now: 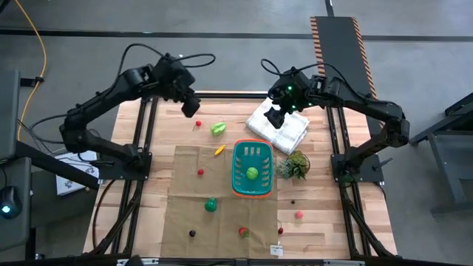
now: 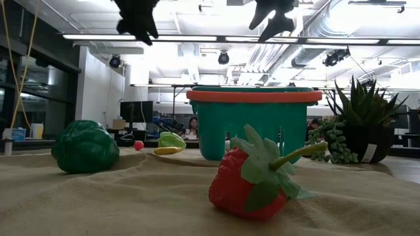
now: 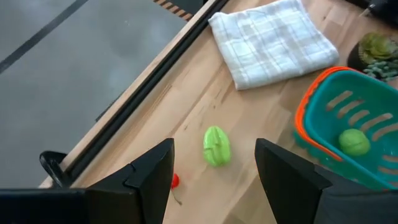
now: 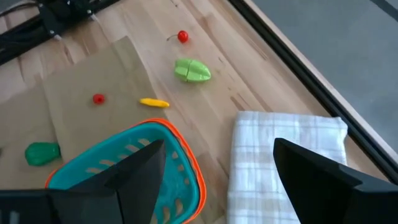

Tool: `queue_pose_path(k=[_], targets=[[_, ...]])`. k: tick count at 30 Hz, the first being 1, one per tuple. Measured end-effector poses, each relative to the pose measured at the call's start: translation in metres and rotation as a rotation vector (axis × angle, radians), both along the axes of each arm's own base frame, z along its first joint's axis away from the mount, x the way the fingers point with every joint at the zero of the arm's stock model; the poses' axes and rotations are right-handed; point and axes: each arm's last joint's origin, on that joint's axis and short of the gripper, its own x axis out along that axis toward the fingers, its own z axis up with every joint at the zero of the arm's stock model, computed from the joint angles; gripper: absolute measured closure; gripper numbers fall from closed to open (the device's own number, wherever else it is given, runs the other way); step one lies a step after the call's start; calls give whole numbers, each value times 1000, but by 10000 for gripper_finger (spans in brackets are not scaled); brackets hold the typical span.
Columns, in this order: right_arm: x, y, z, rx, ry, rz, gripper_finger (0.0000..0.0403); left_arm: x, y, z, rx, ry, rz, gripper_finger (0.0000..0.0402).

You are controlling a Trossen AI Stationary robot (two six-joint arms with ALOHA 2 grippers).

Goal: Pick and placing Produce into tupperware
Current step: Put the green starfruit into the blue basket

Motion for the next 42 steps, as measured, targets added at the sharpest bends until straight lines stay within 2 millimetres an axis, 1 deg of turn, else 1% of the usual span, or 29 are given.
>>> queue_pose_path(k=[3, 7, 13, 23, 30, 42], targets=[[-5, 0, 4, -11, -12, 0, 114, 5, 16, -8, -2, 23, 9, 190], [-14, -5, 7, -13, -10, -25, 114, 11, 31, -24, -39, 87, 15, 190], [-24, -12, 11, -16, -8, -59, 114, 23, 44, -46, -71, 182, -26, 190], [-26, -15, 11, -15, -10, -71, 114, 36, 57, -68, -120, 253, -13, 190], [-26, -15, 11, -13, -11, -74, 114, 44, 63, -76, -159, 210, -13, 190], [-28, -14, 9, -1, 25, -71, 114, 46, 65, -76, -172, 155, 45, 190]])
